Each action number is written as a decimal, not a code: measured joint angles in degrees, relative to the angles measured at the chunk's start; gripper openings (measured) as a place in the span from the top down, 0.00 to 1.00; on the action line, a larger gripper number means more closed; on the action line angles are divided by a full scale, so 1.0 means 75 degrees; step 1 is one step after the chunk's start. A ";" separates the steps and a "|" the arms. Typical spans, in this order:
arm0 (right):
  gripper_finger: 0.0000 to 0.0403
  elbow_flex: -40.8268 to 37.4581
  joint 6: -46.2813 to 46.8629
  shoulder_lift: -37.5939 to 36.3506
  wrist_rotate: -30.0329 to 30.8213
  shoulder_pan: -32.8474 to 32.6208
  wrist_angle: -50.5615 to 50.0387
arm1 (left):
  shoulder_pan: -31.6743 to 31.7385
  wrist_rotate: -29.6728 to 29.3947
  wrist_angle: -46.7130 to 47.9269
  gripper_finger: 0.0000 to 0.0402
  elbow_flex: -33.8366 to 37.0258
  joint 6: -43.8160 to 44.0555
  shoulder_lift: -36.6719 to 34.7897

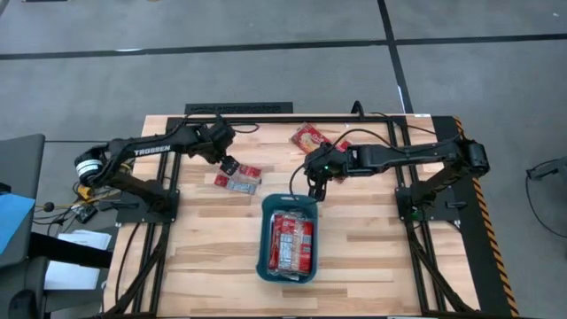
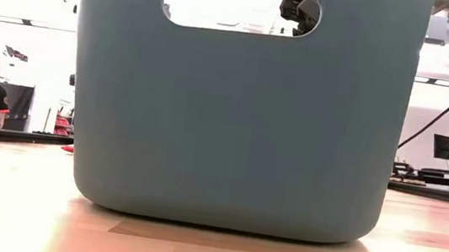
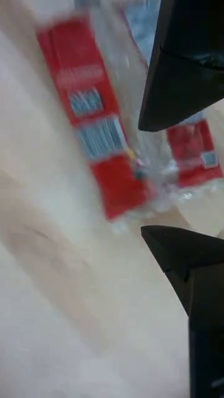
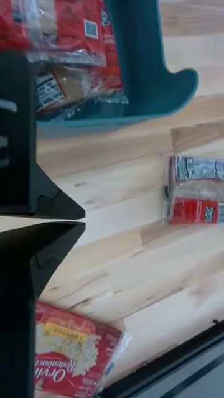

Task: Sort popcorn bags into baskets
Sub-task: Put the red popcorn pack into the blue container

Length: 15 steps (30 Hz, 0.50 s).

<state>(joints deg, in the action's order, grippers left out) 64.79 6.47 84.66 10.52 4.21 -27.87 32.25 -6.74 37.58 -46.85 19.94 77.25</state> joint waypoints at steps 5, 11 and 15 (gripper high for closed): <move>0.90 0.0000 -0.0036 0.0000 -0.0002 0.0111 0.0008 | 0.0049 0.0344 -0.0342 0.36 0.0807 0.0850 -0.0004; 0.90 0.0000 -0.0069 0.0000 -0.0005 0.0113 0.0011 | 0.0118 0.0688 -0.1617 0.29 0.1916 0.1953 -0.0025; 0.90 0.0000 -0.0072 0.0000 -0.0005 0.0110 0.0008 | 0.0180 0.1630 -0.3537 0.26 0.2732 0.2567 -0.0040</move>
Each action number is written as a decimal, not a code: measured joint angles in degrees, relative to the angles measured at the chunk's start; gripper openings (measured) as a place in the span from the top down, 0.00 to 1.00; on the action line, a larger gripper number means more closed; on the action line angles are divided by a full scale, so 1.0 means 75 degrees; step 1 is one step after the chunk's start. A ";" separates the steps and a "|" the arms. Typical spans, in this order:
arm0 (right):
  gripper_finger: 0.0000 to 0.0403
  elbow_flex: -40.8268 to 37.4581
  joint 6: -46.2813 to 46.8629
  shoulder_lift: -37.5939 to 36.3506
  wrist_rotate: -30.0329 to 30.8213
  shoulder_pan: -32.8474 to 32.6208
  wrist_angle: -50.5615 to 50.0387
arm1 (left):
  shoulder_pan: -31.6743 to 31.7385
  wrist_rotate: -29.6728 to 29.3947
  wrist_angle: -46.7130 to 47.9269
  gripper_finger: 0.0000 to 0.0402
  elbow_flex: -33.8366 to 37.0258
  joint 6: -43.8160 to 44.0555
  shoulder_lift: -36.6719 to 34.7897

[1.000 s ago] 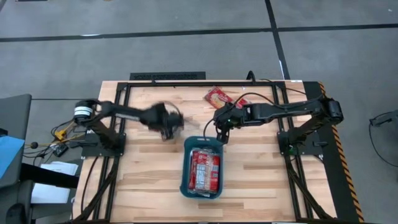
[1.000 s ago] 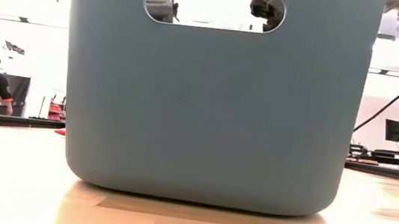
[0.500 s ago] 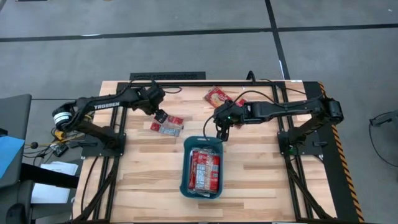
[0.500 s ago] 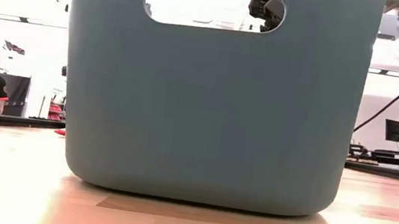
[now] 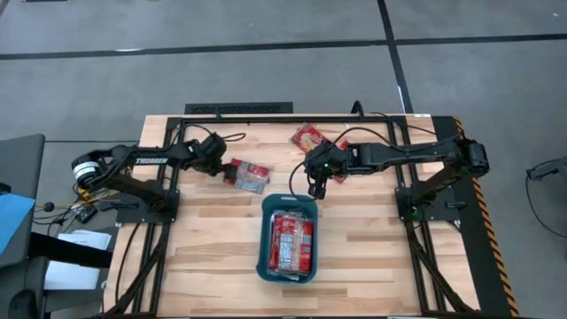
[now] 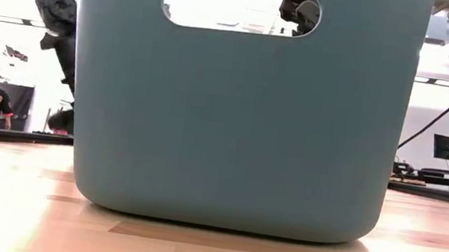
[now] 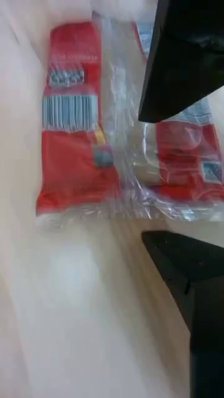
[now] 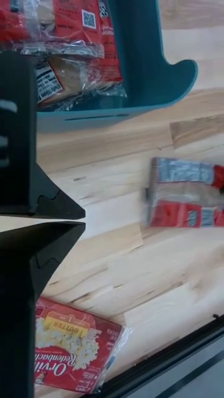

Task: Sort popcorn bags into baskets
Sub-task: Put the red popcorn pack into the blue container

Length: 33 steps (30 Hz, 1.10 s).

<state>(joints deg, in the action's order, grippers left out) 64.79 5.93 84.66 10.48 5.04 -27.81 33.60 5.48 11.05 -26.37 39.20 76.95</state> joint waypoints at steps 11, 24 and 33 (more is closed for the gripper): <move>0.90 0.0000 -0.0041 0.0000 0.0006 0.0000 0.0149 | -0.0023 0.0331 -0.2076 0.44 0.0783 0.0715 0.0105; 0.95 -0.0565 0.0207 0.0117 -0.0009 0.0708 0.0789 | -0.0201 0.0974 -0.3722 0.89 0.0748 0.0660 0.1471; 0.93 -0.0562 0.0210 0.0117 -0.0006 0.0705 0.0790 | -0.0192 0.1067 -0.3628 1.00 0.0536 0.0669 0.0811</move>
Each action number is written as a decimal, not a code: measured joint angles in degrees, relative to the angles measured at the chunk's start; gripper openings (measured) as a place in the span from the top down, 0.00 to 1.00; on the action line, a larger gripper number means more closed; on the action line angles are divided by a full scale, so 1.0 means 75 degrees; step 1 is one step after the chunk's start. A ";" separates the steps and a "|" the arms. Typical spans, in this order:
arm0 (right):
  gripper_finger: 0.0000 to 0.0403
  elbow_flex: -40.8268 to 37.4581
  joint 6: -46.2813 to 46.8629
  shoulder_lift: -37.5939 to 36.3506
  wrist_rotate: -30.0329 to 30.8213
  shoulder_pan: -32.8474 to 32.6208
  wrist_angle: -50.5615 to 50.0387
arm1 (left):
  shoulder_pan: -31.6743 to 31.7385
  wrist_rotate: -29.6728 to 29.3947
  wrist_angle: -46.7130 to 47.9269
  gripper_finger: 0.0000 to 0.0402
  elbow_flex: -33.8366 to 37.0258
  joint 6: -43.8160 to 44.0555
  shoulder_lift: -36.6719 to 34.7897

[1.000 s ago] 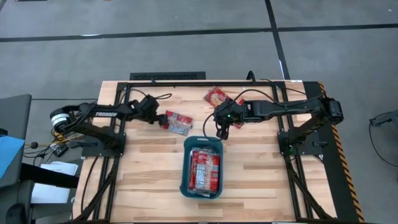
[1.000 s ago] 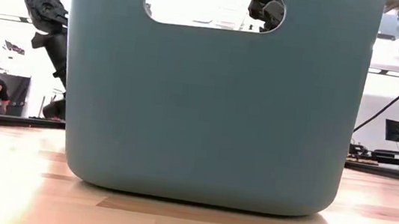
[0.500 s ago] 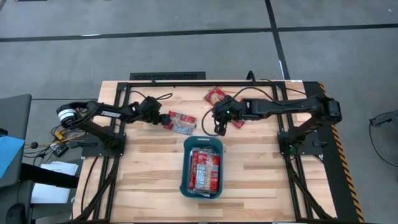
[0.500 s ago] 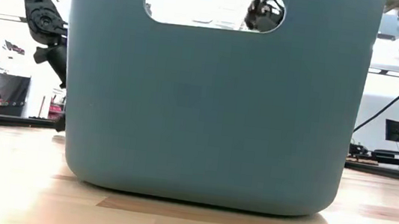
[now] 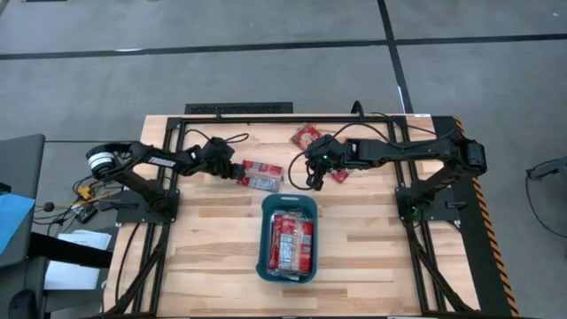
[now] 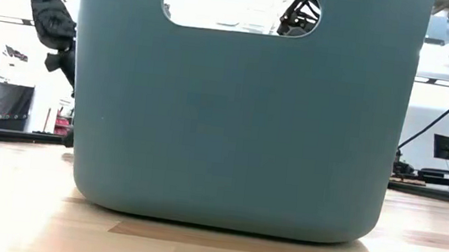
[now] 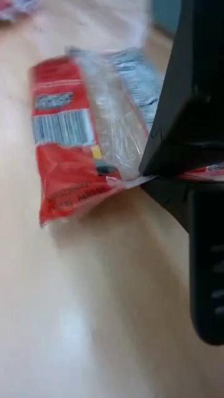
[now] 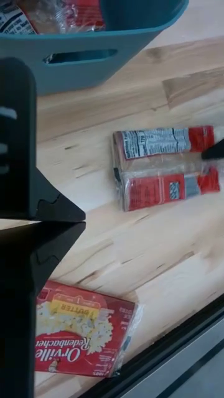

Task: Sort popcorn bags into baskets
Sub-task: Put the red popcorn pack into the blue container

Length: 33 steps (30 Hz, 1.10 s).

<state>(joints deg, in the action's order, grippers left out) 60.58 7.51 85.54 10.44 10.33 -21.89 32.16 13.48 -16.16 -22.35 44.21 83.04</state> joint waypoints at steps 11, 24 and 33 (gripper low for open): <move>0.95 0.0003 0.0061 -0.0020 -0.0003 -0.0098 0.0008 | -0.0015 -0.0928 0.1890 1.00 -0.1471 -0.1231 -0.2264; 0.84 0.0014 -0.0613 -0.0026 -0.0877 -0.0207 0.1133 | -0.0680 -0.1148 0.3361 1.00 -0.3140 -0.2615 -0.3021; 0.71 0.0015 -0.0428 -0.0010 -0.1011 -0.0201 0.1368 | -0.0997 -0.3451 0.5109 0.99 -0.3224 -0.2866 -0.2933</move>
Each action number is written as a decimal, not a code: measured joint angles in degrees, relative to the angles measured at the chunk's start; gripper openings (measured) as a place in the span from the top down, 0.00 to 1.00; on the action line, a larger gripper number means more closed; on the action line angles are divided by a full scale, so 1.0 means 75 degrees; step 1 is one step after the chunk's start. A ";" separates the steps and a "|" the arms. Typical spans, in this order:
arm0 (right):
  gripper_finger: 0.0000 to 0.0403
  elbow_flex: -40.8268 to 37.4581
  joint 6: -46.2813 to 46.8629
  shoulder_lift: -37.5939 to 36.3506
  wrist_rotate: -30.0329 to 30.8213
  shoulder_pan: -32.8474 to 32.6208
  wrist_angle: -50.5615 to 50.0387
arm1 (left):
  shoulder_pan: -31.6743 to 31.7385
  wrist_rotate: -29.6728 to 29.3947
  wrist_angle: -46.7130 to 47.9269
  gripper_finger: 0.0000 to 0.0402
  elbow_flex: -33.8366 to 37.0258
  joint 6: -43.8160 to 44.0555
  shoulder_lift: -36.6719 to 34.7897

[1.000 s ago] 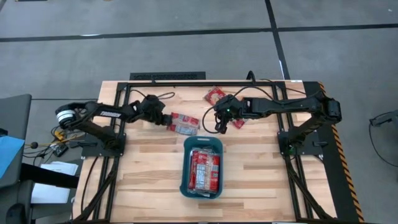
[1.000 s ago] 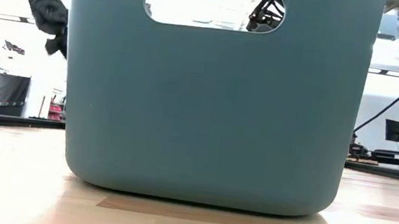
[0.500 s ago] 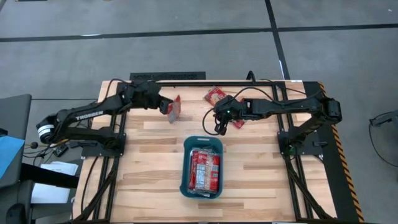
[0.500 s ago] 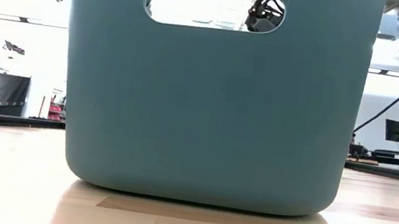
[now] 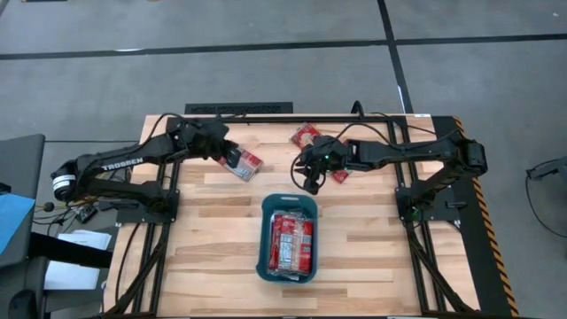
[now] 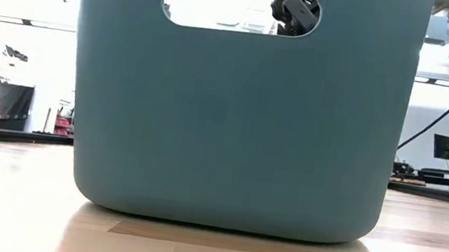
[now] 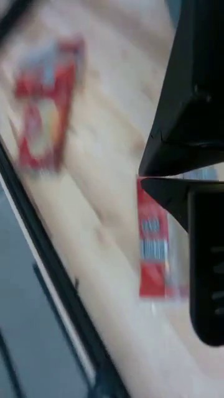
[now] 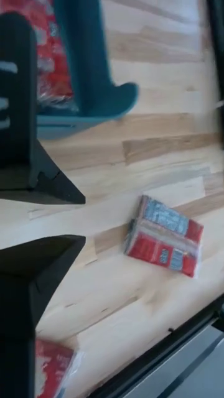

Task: Sort popcorn bags into baskets
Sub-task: Put the red popcorn pack into the blue container

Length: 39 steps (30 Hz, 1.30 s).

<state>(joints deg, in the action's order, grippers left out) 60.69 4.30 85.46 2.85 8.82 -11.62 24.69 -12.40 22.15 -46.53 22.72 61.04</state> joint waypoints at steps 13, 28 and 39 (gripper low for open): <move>0.66 0.0000 0.0029 0.0010 0.0001 -0.0080 0.0126 | 0.1109 0.0052 0.0262 0.44 -0.0011 -0.1168 0.2447; 0.68 0.0000 0.0043 0.0013 0.0000 -0.0178 -0.0165 | 0.2975 0.2438 -0.0384 0.16 -0.0048 -0.1203 0.4439; 0.70 0.0000 0.0042 0.0015 0.0003 -0.0193 -0.0190 | 0.2528 0.2787 -0.1260 0.57 -0.0156 -0.0827 0.5369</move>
<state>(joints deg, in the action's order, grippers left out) 60.69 4.61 85.58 2.87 7.38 -13.05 43.65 8.51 12.71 -47.70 16.51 101.31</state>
